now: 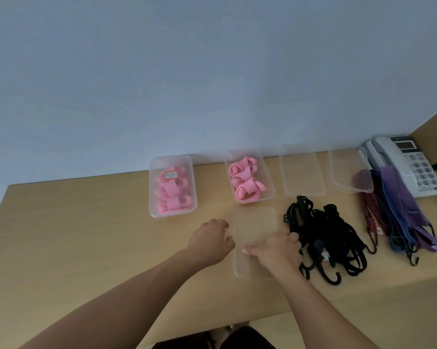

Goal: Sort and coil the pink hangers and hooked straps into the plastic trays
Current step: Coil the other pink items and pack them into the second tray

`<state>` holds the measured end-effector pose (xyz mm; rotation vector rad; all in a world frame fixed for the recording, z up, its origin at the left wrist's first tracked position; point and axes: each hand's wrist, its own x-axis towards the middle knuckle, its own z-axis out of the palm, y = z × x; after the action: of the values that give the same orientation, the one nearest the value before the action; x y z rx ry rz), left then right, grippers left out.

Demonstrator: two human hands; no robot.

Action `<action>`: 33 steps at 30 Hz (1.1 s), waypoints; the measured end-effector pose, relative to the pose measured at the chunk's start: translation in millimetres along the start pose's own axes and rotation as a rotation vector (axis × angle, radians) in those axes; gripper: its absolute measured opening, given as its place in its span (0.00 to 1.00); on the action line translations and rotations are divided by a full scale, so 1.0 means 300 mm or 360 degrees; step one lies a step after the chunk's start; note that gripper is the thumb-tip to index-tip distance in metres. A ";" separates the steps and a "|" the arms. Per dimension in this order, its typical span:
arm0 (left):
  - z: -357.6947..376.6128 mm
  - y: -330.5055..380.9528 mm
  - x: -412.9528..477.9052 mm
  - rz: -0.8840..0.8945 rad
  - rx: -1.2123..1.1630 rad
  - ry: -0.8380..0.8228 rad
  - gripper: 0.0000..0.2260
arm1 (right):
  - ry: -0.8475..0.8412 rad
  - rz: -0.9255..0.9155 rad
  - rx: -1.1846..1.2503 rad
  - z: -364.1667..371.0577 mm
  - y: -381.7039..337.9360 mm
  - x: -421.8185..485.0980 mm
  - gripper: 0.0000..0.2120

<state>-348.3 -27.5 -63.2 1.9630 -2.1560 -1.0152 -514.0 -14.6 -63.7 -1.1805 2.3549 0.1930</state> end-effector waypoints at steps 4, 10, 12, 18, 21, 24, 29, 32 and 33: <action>-0.005 -0.015 -0.010 -0.0021 0.0004 -0.0007 0.21 | 0.0062 -0.0122 0.0139 0.018 0.027 -0.008 0.41; -0.021 0.000 0.003 -0.0098 -0.0111 -0.0049 0.21 | -0.0001 -0.0482 0.0736 -0.015 0.083 -0.031 0.15; -0.030 0.015 0.003 -0.0111 -0.0161 -0.0064 0.19 | -0.0045 -0.0586 0.0976 -0.044 0.090 -0.046 0.10; -0.113 0.076 0.054 -0.0099 -0.0566 0.0279 0.12 | -0.0023 -0.0753 0.1224 -0.184 0.030 0.009 0.09; -0.178 0.099 0.130 -0.0148 -0.0628 0.0445 0.12 | 0.0059 -0.0805 0.1073 -0.259 -0.065 0.092 0.11; -0.213 0.113 0.215 -0.0246 -0.0623 0.0539 0.13 | 0.0018 -0.0851 0.0949 -0.303 -0.155 0.181 0.14; -0.232 0.129 0.331 -0.0448 -0.0550 0.0573 0.15 | -0.0057 -0.0911 0.0663 -0.339 -0.253 0.321 0.19; -0.217 0.136 0.371 -0.0547 -0.0482 0.0537 0.15 | -0.0051 -0.0912 0.0488 -0.340 -0.276 0.377 0.21; -0.211 0.139 0.380 -0.0565 -0.0479 0.0534 0.15 | -0.0032 -0.0914 0.0443 -0.338 -0.278 0.389 0.21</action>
<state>-377.4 -158.6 -36.3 2.2123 -1.4281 -0.9008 -544.3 -183.3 -25.1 -1.6286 1.8508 -0.3061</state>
